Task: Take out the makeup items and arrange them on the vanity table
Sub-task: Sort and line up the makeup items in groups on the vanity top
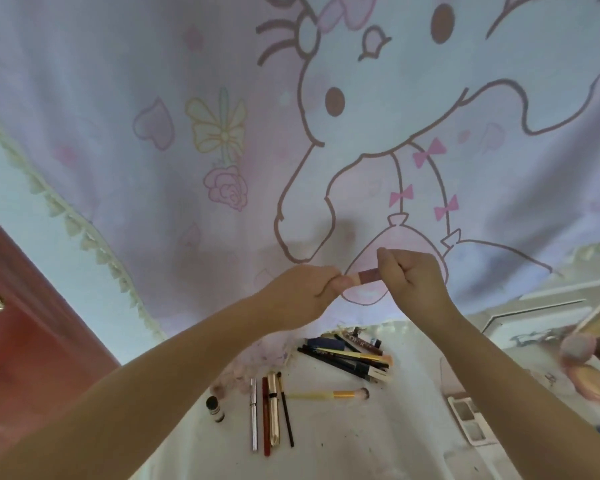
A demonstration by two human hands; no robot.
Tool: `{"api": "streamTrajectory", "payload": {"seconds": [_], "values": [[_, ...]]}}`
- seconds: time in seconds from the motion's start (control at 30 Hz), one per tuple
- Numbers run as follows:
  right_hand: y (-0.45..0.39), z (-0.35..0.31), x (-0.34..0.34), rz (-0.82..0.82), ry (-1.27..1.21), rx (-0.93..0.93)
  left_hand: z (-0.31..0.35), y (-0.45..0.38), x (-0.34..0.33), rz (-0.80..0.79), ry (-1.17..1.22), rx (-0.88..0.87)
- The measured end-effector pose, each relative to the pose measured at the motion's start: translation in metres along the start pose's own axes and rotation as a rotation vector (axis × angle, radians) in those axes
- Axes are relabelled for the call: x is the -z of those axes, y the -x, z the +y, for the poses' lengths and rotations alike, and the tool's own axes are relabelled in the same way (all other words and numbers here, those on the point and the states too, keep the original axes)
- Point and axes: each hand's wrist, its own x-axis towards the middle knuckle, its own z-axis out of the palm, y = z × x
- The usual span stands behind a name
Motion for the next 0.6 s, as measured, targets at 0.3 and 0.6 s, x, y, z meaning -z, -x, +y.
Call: {"api": "streamTrajectory", "payload": {"seconds": [0.3,0.6], "values": [[-0.017,-0.012,0.031,-0.385,0.068,-0.170,0.004,-0.001,0.010,0.057,-0.043,0.009],[-0.006,-0.008,0.034,-0.356,-0.033,0.106,-0.002,0.005,0.009,0.016,-0.097,0.057]]}}
